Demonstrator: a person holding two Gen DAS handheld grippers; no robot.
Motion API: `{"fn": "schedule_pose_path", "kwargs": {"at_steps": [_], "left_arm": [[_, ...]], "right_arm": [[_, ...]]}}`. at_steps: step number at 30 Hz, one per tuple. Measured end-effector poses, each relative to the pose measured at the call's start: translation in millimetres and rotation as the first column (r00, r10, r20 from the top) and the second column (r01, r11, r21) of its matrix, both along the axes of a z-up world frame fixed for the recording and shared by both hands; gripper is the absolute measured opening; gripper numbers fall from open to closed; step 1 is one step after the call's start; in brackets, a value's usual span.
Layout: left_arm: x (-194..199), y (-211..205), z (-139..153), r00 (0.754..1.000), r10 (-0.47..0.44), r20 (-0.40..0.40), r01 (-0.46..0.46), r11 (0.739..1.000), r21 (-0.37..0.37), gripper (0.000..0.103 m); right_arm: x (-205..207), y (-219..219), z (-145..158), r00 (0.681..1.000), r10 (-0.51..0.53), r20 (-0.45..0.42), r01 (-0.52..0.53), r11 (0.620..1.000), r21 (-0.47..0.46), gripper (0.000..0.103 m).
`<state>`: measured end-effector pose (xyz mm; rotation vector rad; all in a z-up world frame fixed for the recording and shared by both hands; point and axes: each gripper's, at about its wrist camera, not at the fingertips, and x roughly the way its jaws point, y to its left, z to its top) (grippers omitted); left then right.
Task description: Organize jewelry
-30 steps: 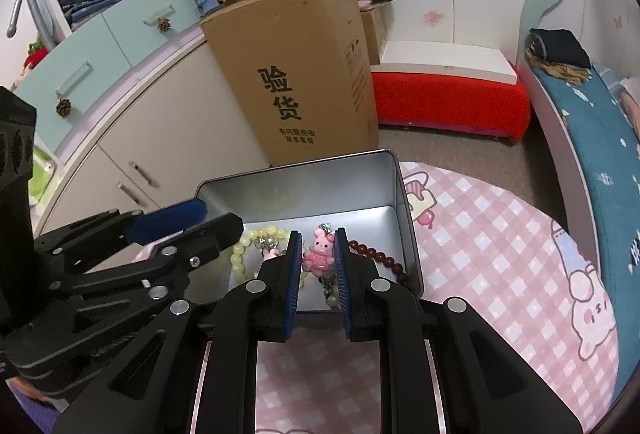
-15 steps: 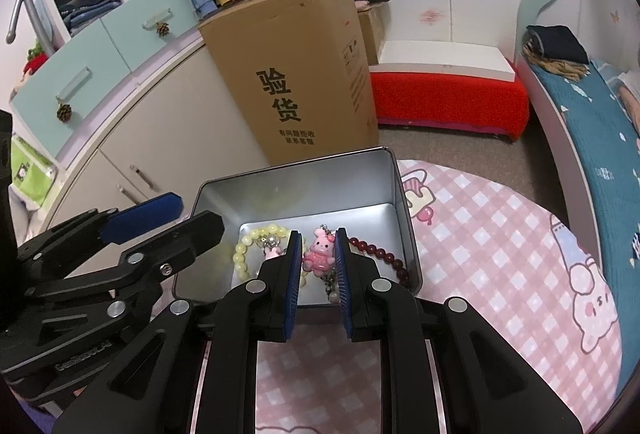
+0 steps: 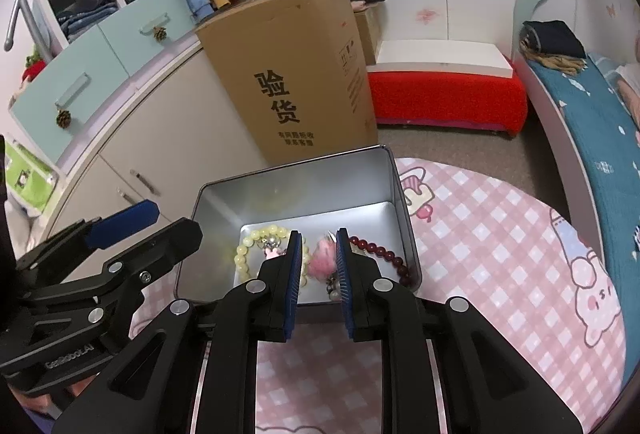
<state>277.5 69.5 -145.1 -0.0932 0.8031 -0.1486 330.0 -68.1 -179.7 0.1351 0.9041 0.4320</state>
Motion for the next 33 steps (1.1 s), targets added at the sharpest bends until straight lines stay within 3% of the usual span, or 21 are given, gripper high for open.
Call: {"fn": "schedule_pose_path", "kwargs": {"at_steps": [2, 3, 4, 5, 6, 9, 12, 17, 23, 28, 30, 33], "left_arm": [[-2, 0, 0, 1.0, 0.002, 0.002, -0.002, 1.0, 0.003, 0.06], [-2, 0, 1, 1.0, 0.0, 0.003, 0.0, 1.0, 0.003, 0.06], [-2, 0, 1, 1.0, -0.001, 0.002, 0.001, 1.0, 0.002, 0.06], [-3, 1, 1, 1.0, 0.0, 0.003, 0.0, 1.0, 0.003, 0.061], [-4, 1, 3, 1.0, 0.002, 0.009, -0.002, 1.0, 0.001, 0.064], [-10, 4, 8, 1.0, 0.011, 0.029, -0.011, 1.0, -0.004, 0.071], [-20, 7, 16, 0.998, 0.016, 0.052, -0.015, 1.0, -0.016, 0.074], [-45, 10, 33, 0.994, 0.05, 0.097, -0.049, 0.999, -0.014, 0.082], [-89, 8, 53, 0.985, 0.079, 0.155, -0.079, 0.997, -0.007, 0.083], [-134, -4, 72, 0.971, 0.081, 0.225, -0.086, 0.996, 0.011, 0.085], [-150, -6, 79, 0.963, 0.077, 0.257, -0.081, 0.997, 0.006, 0.093], [-179, -13, 91, 0.944, 0.076, 0.321, -0.084, 0.996, 0.011, 0.096]], "right_arm": [[0, 0, 1, 1.0, -0.003, 0.001, 0.003, 1.0, -0.002, 0.02], [0, -1, 2, 1.0, -0.005, 0.003, 0.005, 1.0, -0.003, 0.025], [-1, -2, 4, 1.0, -0.012, 0.007, 0.012, 1.0, -0.003, 0.039], [-3, -4, 6, 1.0, -0.025, 0.014, 0.025, 1.0, -0.004, 0.047], [-5, -6, 8, 0.999, -0.034, 0.023, 0.034, 0.999, -0.002, 0.049], [-14, -10, 21, 0.997, -0.04, 0.059, 0.041, 0.999, -0.004, 0.049], [-25, -15, 33, 0.994, -0.05, 0.1, 0.052, 0.999, -0.016, 0.059], [-58, -28, 58, 0.982, -0.07, 0.174, 0.074, 0.997, -0.015, 0.066], [-109, -45, 77, 0.964, -0.098, 0.247, 0.109, 0.994, -0.03, 0.077], [-163, -52, 96, 0.938, -0.103, 0.331, 0.129, 0.99, -0.057, 0.081], [-183, -55, 104, 0.926, -0.106, 0.362, 0.134, 0.99, -0.053, 0.082], [-215, -62, 115, 0.898, -0.126, 0.421, 0.167, 0.984, -0.061, 0.085]]}}
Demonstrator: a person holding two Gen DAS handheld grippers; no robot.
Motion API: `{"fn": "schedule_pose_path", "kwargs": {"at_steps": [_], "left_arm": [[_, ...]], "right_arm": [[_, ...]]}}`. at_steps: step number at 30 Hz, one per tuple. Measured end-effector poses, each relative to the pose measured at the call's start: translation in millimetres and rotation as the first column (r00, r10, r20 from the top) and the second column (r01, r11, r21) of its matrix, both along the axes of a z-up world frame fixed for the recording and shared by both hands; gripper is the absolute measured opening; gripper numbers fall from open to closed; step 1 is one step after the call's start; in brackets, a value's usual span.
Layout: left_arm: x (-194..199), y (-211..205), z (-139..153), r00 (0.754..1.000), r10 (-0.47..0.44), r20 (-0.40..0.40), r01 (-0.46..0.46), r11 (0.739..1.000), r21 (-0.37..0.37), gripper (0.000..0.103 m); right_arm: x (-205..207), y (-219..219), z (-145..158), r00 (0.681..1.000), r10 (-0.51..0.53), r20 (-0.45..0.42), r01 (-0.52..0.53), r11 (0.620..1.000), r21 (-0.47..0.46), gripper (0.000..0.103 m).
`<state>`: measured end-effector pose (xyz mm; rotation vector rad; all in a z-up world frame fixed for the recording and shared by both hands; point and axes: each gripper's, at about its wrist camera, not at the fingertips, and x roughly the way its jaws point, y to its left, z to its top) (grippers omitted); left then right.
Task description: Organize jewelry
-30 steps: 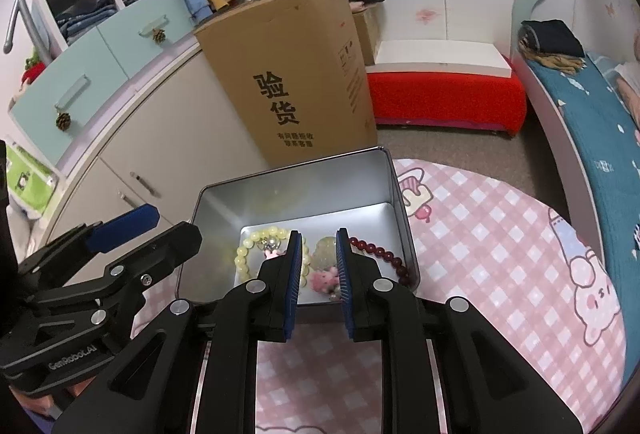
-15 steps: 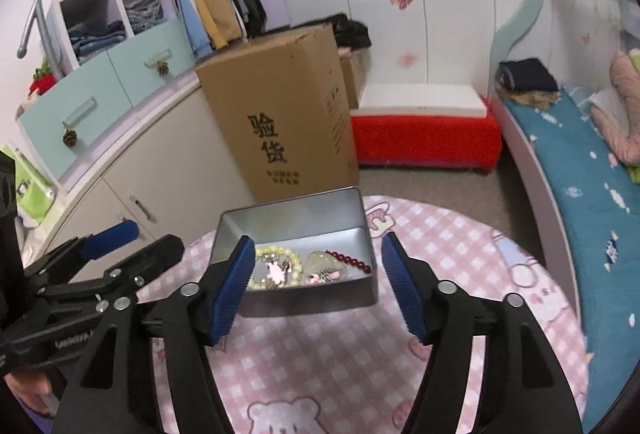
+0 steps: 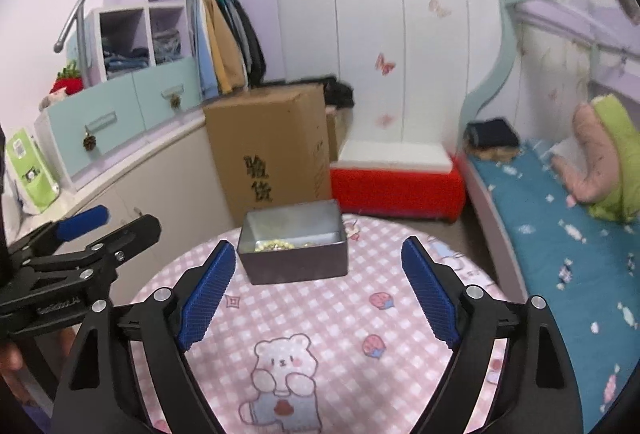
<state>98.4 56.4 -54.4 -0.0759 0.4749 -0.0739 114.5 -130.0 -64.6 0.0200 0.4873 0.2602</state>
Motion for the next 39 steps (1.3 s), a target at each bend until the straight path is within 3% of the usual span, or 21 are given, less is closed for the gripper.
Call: {"fn": "schedule_pose_path", "kwargs": {"at_steps": [9, 19, 39], "left_arm": [[-70, -15, 25, 0.993, -0.025, 0.113, 0.023, 1.0, 0.012, 0.096], [-119, -26, 43, 0.977, -0.019, 0.212, 0.01, 0.999, 0.044, 0.096], [-143, -37, 52, 0.952, 0.003, 0.307, -0.033, 0.995, 0.093, 0.096]], "right_arm": [[-86, -10, 39, 0.984, -0.044, 0.172, 0.047, 0.999, -0.013, 0.089], [-141, -3, 60, 0.957, -0.07, 0.282, 0.085, 0.995, -0.044, 0.089], [-154, -10, 62, 0.952, -0.085, 0.294, 0.093, 0.996, -0.014, 0.089]]}}
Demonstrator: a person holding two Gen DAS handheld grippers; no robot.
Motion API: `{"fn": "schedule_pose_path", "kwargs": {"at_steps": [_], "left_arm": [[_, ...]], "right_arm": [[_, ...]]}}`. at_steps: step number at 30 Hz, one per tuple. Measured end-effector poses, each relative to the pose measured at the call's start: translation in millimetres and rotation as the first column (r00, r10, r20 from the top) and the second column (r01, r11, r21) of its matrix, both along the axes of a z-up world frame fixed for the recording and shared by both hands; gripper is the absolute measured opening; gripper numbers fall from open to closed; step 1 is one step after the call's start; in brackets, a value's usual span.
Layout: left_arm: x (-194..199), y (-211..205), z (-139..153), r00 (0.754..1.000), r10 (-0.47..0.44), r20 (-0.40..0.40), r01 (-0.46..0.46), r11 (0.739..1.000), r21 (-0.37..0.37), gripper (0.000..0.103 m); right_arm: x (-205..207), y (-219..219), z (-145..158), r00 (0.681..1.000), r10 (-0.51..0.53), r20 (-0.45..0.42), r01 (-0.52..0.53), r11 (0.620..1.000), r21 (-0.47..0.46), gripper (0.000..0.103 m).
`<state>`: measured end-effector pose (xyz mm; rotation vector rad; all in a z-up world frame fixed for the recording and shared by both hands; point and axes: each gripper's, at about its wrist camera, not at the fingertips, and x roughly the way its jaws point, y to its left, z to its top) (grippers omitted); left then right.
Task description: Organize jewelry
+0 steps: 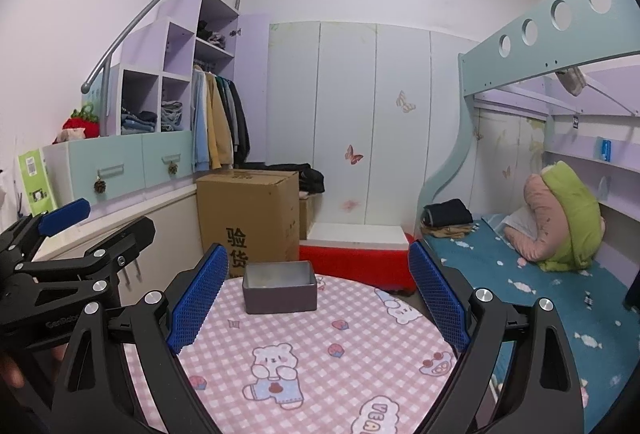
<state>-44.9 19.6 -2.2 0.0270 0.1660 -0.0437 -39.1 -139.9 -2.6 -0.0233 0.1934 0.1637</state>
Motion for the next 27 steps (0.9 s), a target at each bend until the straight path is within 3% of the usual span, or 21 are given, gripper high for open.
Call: {"fn": "schedule_pose_path", "kwargs": {"at_steps": [27], "left_arm": [[6.4, -3.8, 0.4, 1.0, 0.004, 0.003, -0.004, 1.0, 0.013, 0.096]], "right_arm": [[8.4, -0.3, -3.1, 1.0, 0.002, -0.017, -0.001, 1.0, 0.008, 0.089]]}}
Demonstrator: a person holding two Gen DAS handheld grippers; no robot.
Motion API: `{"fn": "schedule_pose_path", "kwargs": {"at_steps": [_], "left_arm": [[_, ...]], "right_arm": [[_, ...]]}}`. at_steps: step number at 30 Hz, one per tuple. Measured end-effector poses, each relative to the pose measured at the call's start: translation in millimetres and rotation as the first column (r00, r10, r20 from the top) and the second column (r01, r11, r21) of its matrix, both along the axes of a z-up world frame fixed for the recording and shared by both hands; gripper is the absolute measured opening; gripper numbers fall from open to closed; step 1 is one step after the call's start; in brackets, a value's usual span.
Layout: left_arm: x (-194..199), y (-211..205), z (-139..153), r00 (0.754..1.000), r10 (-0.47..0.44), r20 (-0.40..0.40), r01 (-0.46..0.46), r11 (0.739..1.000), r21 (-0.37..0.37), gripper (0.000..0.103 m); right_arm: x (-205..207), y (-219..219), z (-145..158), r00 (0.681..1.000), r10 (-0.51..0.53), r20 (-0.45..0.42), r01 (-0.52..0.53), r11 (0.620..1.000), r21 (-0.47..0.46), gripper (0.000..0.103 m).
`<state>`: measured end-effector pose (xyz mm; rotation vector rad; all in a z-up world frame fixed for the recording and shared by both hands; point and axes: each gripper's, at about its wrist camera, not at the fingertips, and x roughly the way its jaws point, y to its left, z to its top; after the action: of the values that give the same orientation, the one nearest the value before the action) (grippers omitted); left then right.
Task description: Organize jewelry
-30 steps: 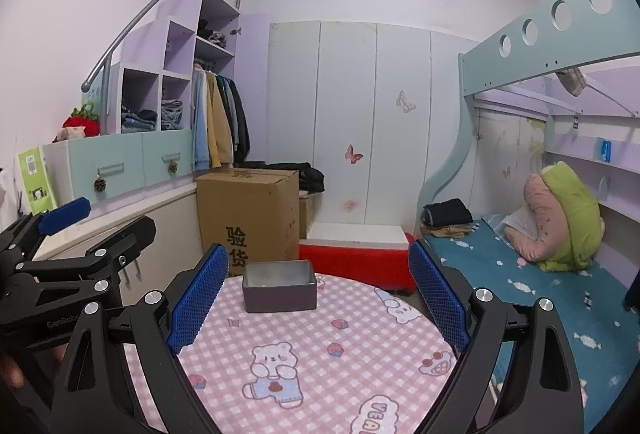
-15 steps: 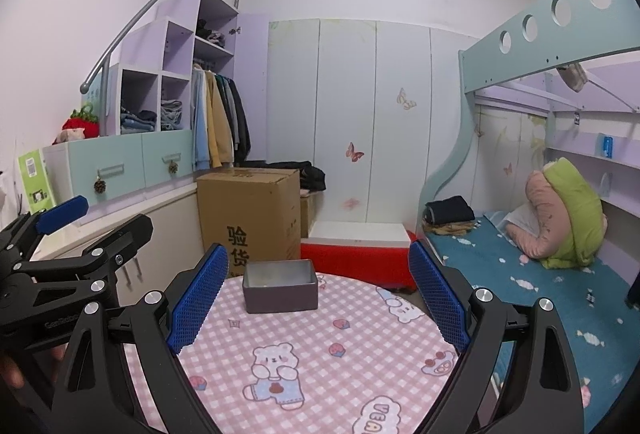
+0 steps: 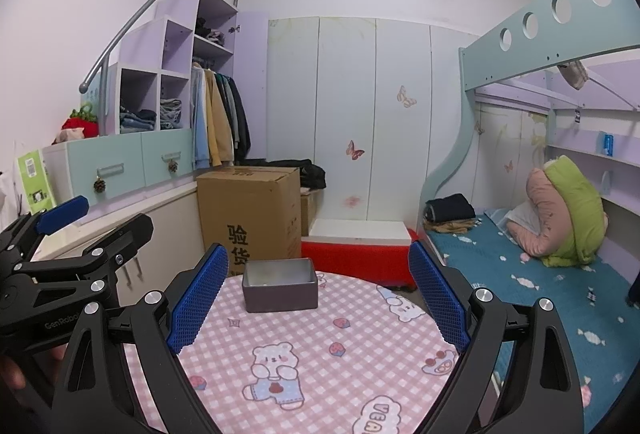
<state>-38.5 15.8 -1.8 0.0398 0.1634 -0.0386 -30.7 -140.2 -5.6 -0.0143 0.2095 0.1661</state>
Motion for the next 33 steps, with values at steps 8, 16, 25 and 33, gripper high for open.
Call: {"fn": "schedule_pose_path", "kwargs": {"at_steps": [8, 16, 25, 33], "left_arm": [[-0.1, 0.2, -0.1, 1.0, -0.001, 0.0, 0.001, 1.0, 0.0, 0.096], [2.2, -0.6, -1.4, 1.0, 0.002, 0.0, -0.002, 1.0, 0.003, 0.096], [4.6, -0.4, -4.0, 1.0, 0.002, -0.005, -0.002, 1.0, 0.003, 0.096], [6.3, 1.0, -5.9, 1.0, 0.001, -0.008, -0.001, 1.0, 0.002, 0.096]], "right_arm": [[0.3, 0.2, -0.3, 1.0, 0.0, -0.002, 0.0, 1.0, 0.0, 0.089], [1.3, 0.0, -0.3, 1.0, -0.001, -0.002, 0.001, 1.0, -0.001, 0.089], [3.4, -1.9, -2.5, 1.0, -0.002, -0.007, 0.002, 1.0, -0.001, 0.089], [4.8, -3.0, -3.7, 1.0, -0.001, -0.01, 0.001, 1.0, 0.001, 0.089]]}}
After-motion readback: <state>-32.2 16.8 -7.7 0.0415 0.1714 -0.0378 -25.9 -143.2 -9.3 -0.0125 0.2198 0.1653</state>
